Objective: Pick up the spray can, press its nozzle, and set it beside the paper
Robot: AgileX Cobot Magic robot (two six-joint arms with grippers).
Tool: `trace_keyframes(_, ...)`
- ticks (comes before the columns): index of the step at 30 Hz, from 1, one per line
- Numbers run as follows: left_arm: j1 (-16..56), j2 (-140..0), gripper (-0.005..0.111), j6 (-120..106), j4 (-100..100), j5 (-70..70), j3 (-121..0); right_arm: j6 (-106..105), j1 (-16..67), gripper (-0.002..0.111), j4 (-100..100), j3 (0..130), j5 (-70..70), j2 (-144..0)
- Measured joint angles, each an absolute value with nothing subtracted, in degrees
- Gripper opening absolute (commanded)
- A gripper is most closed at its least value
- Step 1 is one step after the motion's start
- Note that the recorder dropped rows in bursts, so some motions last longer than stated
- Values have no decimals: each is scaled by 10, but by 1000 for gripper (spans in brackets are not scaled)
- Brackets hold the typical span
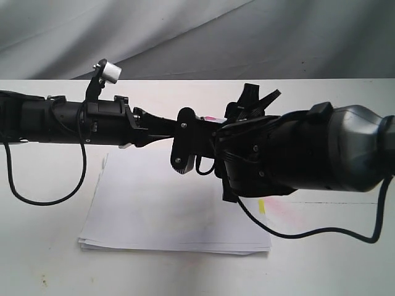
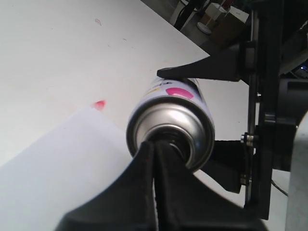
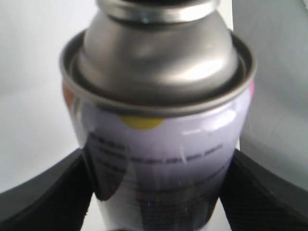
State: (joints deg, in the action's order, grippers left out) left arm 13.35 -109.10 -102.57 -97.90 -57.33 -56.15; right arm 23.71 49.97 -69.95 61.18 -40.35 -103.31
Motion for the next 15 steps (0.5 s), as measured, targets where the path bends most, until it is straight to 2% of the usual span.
trace_keyframes(4,130,-1088,0,-1024,-970,-573,-561,237,500,0,-700,612,-402,-1033)
trace_keyframes(6,111,-1065,0,-1005,-927,-573,-561,237,500,0,-703,612,-383,-1033)
trace_keyframes(9,44,-990,0,-972,-886,-576,-548,237,502,0,-710,613,-363,-1033)
trace_keyframes(15,-3,-917,0,-970,-884,-576,-507,237,502,0,-711,613,-363,-1033)
